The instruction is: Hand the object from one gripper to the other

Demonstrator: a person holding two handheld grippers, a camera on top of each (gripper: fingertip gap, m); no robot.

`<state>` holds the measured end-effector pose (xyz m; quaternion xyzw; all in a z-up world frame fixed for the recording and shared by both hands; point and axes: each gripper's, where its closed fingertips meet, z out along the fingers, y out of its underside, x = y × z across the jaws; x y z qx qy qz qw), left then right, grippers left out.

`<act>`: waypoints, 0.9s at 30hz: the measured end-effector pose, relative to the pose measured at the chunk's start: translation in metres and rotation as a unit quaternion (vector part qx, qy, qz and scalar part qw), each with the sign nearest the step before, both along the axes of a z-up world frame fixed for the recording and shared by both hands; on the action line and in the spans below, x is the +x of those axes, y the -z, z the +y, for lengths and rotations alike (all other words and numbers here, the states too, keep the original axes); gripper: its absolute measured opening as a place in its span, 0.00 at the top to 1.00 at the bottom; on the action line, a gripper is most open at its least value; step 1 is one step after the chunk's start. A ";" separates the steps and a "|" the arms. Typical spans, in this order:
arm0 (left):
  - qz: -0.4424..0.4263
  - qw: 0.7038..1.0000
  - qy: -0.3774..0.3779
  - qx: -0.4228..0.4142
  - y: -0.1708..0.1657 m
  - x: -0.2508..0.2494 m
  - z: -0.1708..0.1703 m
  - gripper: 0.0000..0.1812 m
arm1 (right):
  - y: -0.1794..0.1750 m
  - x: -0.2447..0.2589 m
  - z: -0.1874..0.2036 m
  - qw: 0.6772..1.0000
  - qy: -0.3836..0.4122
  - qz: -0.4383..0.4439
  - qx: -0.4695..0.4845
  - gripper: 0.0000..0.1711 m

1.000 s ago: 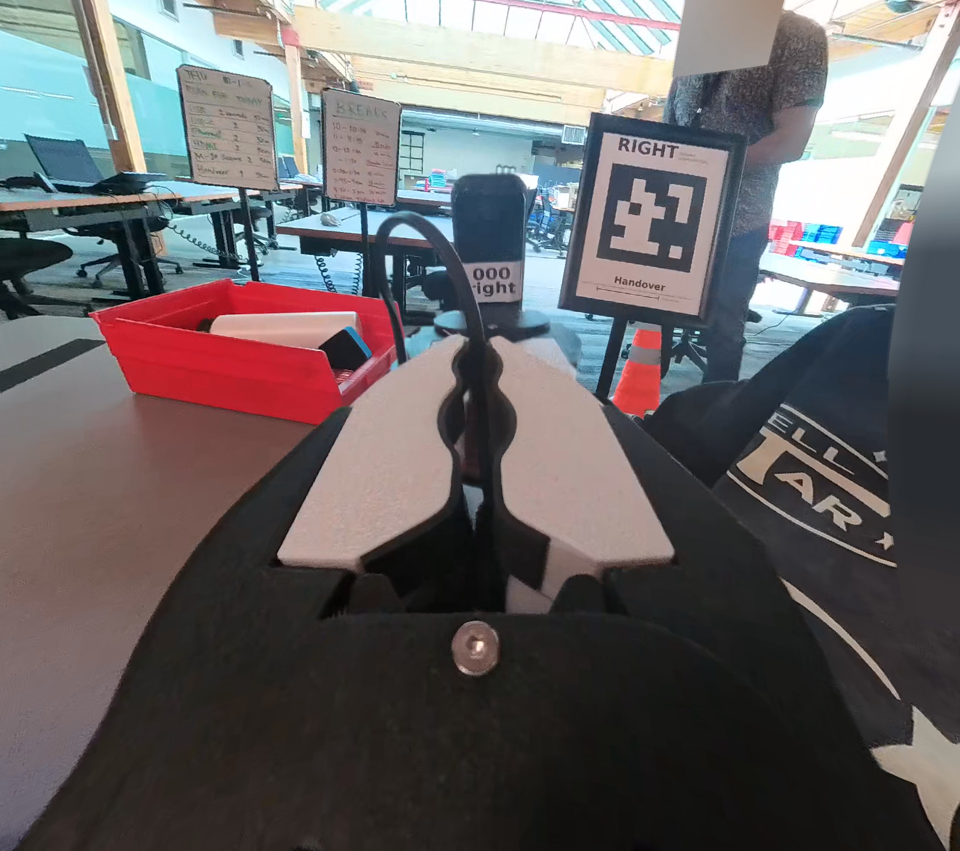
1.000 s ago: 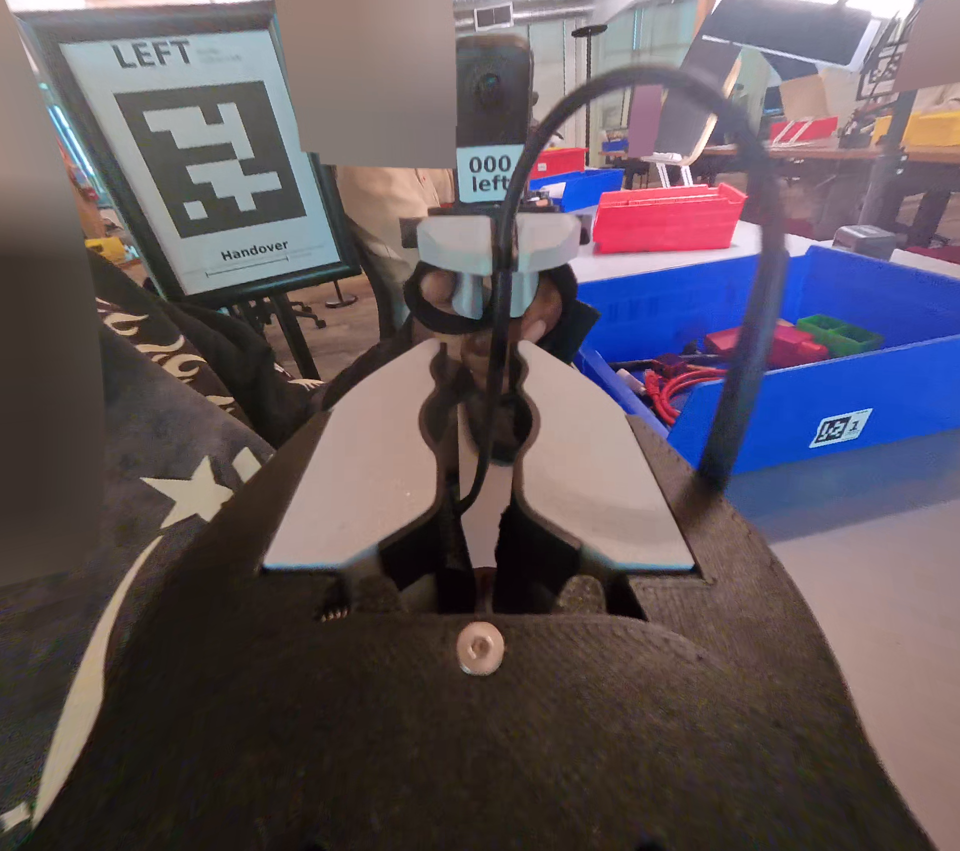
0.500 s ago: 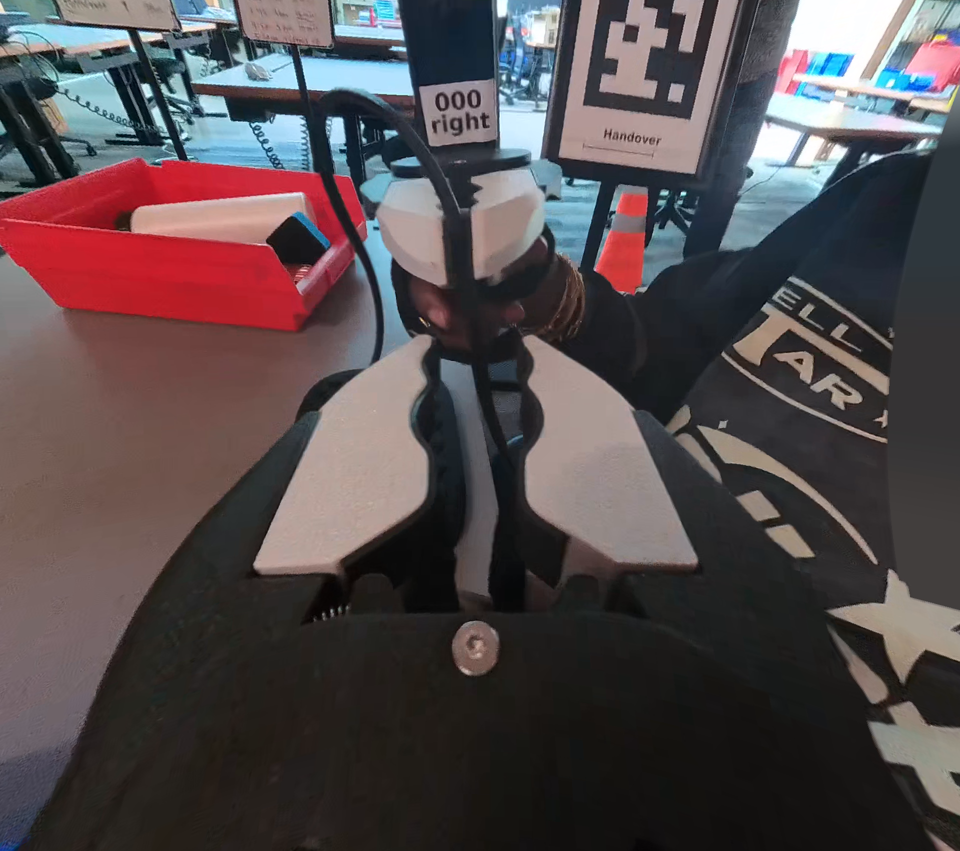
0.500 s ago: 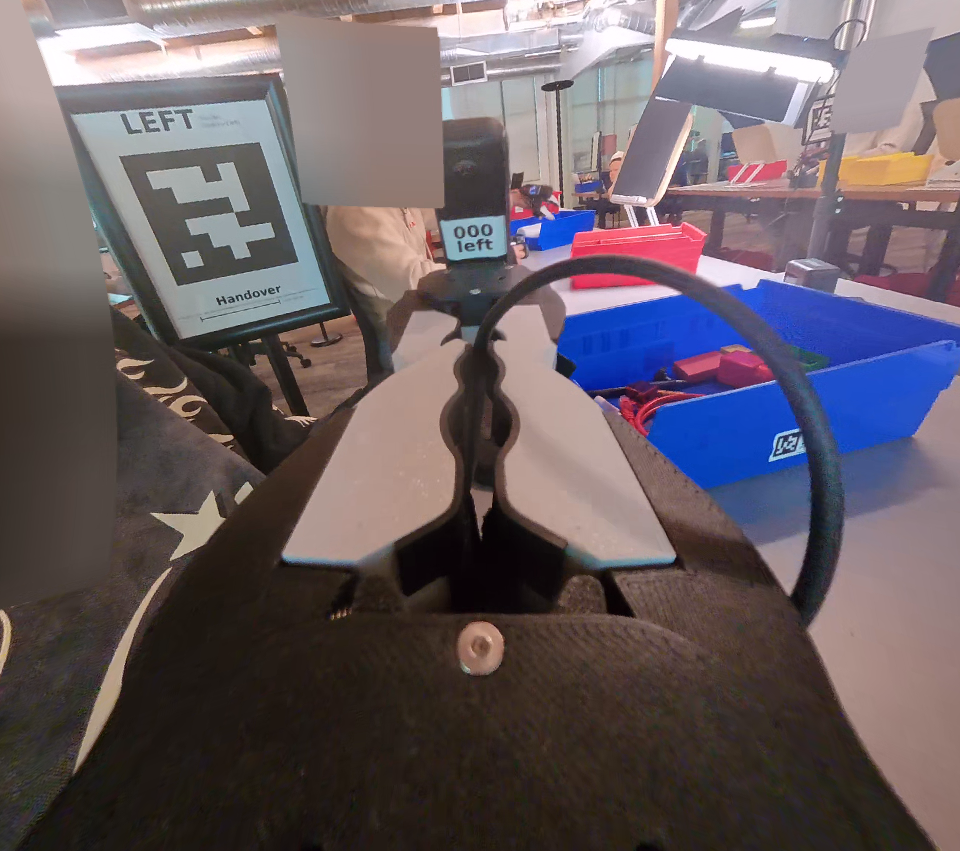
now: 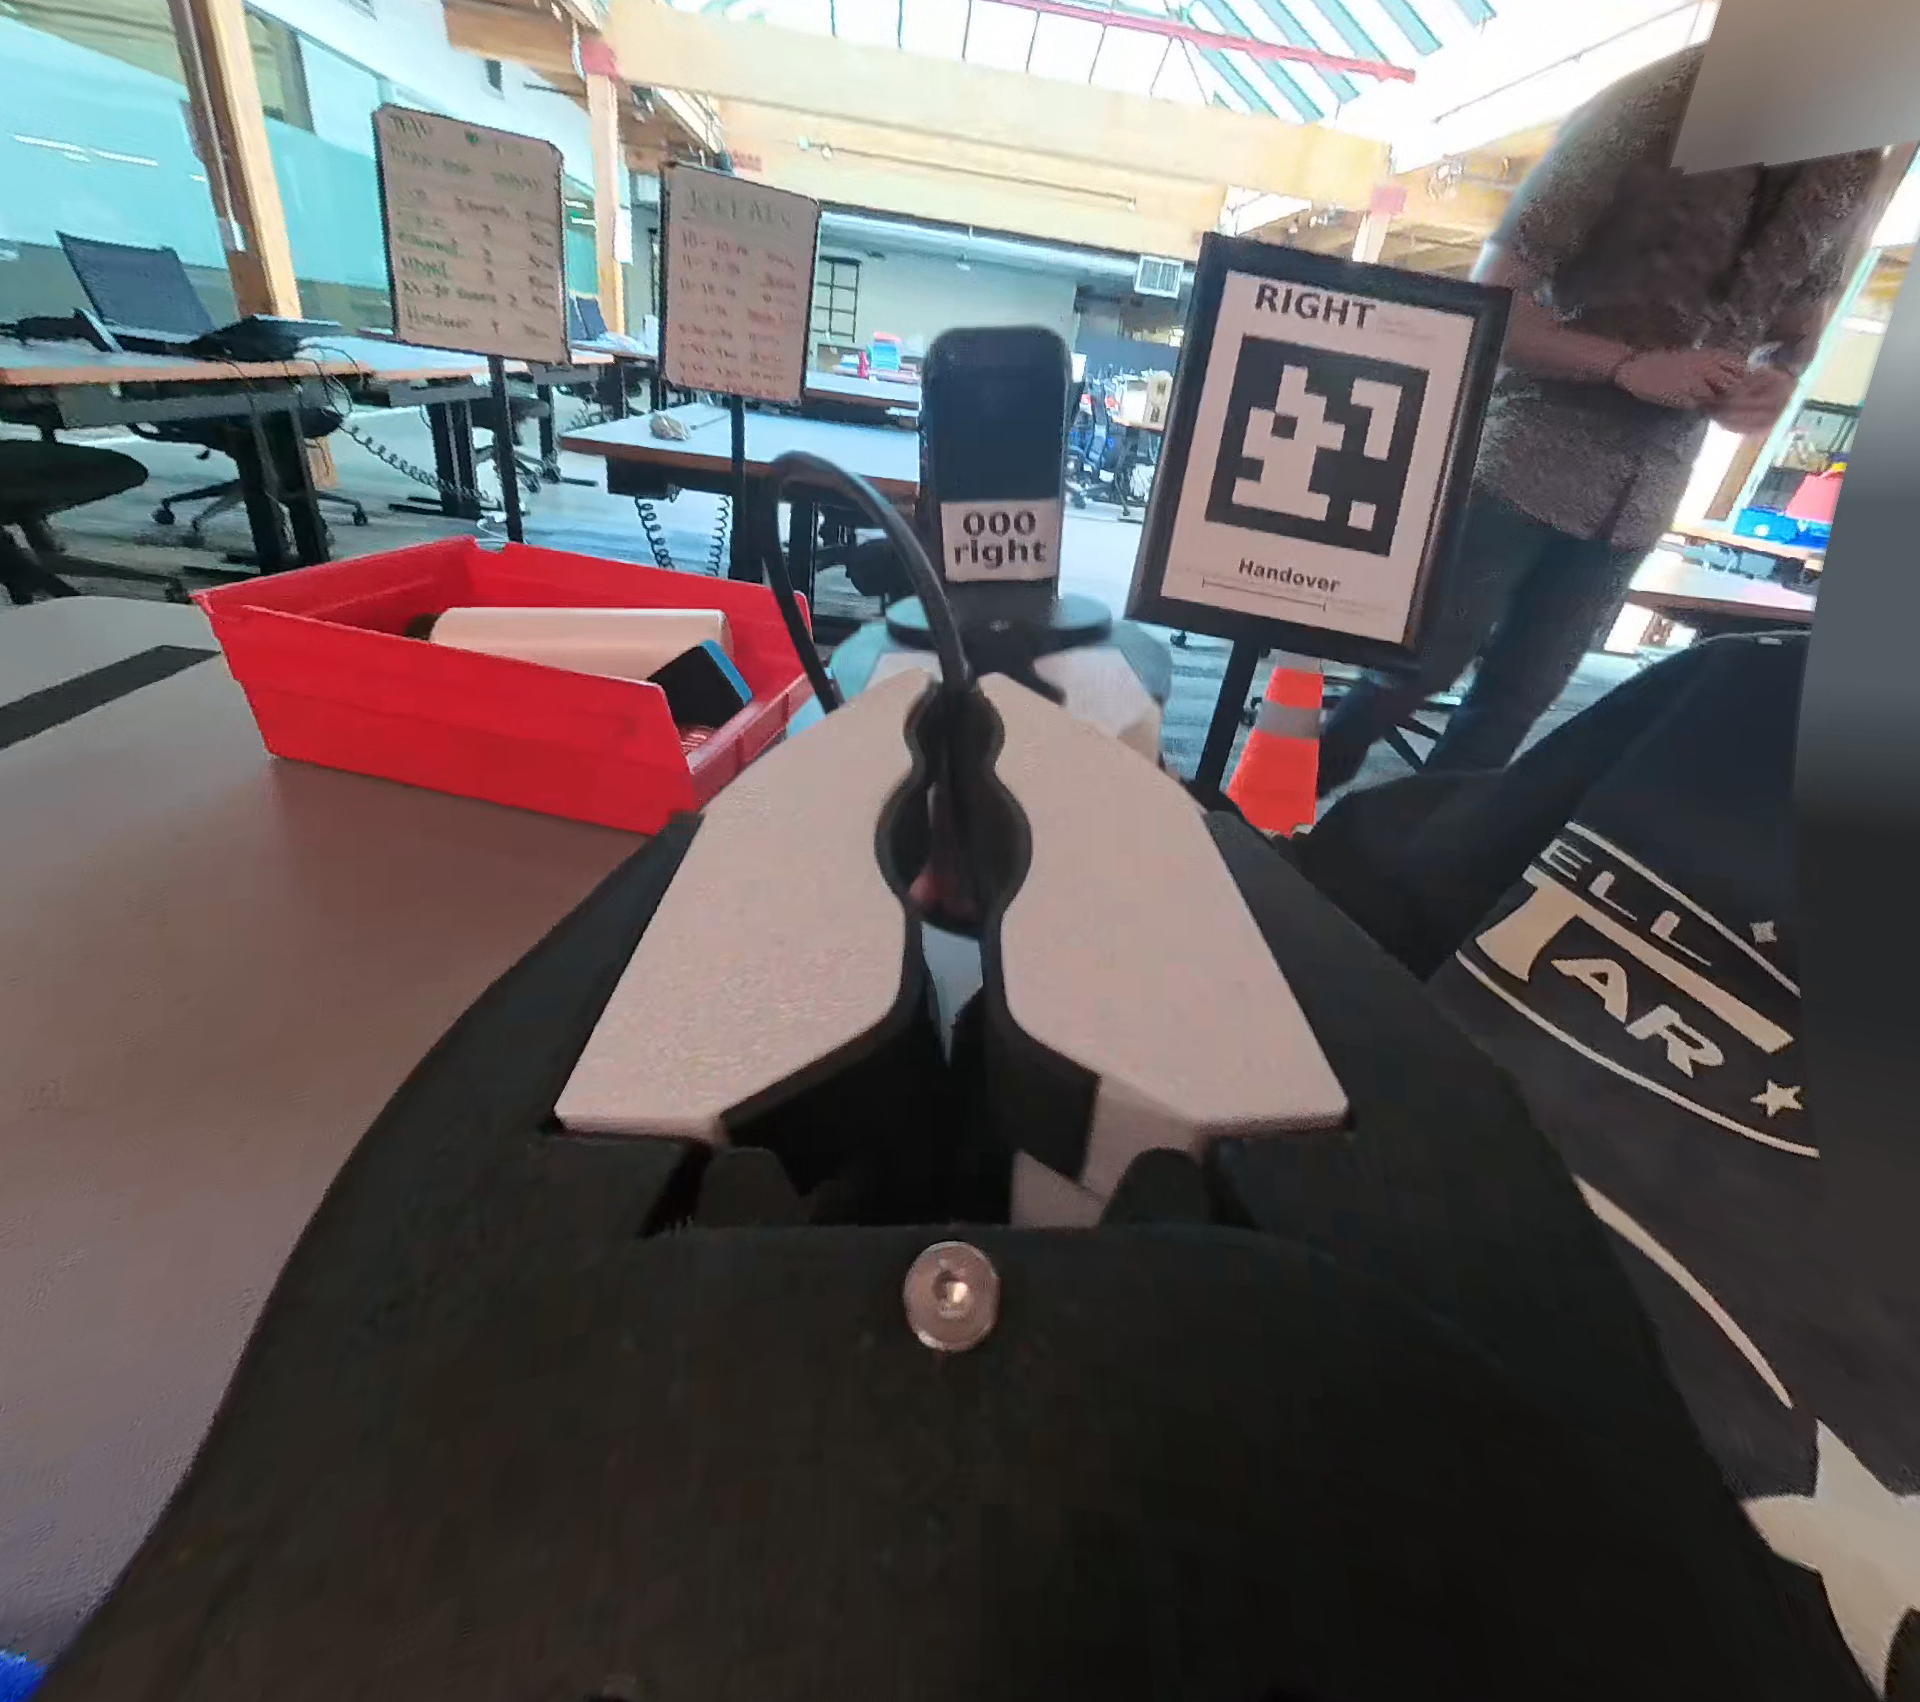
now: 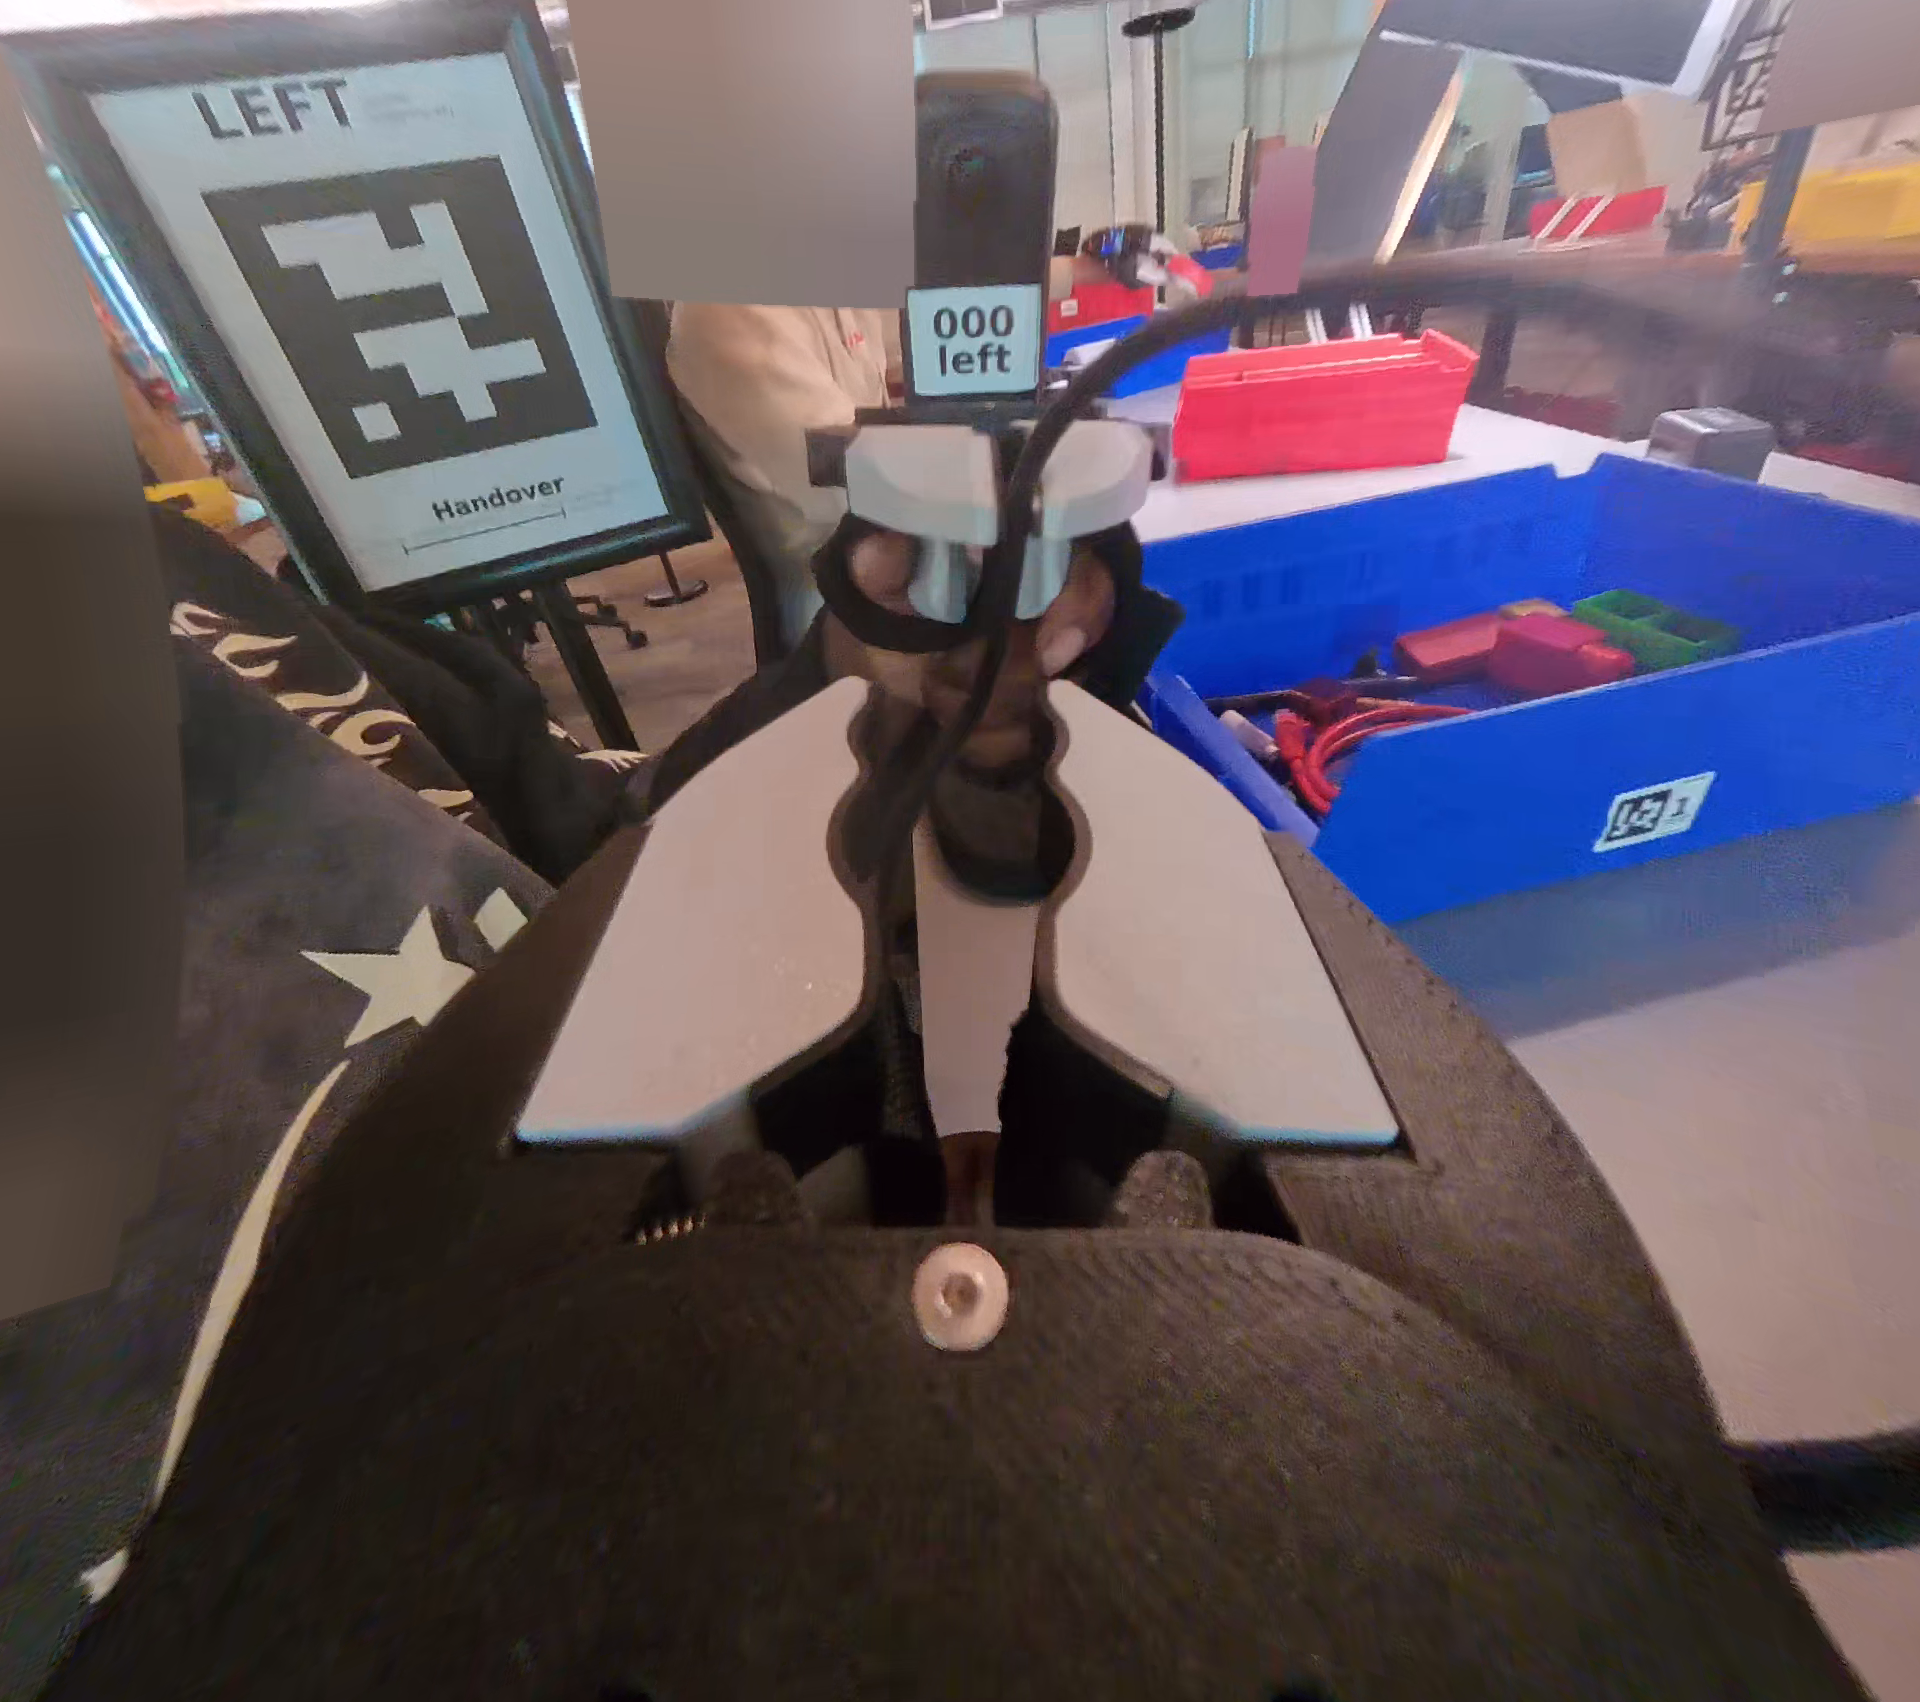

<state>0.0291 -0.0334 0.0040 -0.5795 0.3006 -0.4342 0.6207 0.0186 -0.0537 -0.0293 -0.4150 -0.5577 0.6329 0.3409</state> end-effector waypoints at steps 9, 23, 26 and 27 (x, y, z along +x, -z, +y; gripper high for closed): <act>0.002 1.000 -0.009 0.005 -0.001 0.002 0.000 0.94 | -0.002 -0.004 -0.002 1.000 -0.002 0.012 -0.011 0.98; 0.043 0.997 0.053 -0.045 0.019 0.015 -0.007 0.98 | -0.021 0.009 0.014 0.998 0.033 0.046 -0.034 0.89; 0.005 0.998 0.044 -0.033 0.008 0.009 -0.005 0.98 | -0.012 0.004 0.006 0.999 0.008 0.024 -0.033 0.87; -0.005 0.998 0.044 -0.033 0.005 0.008 -0.005 0.98 | -0.008 0.001 0.002 0.999 0.000 0.018 -0.033 0.87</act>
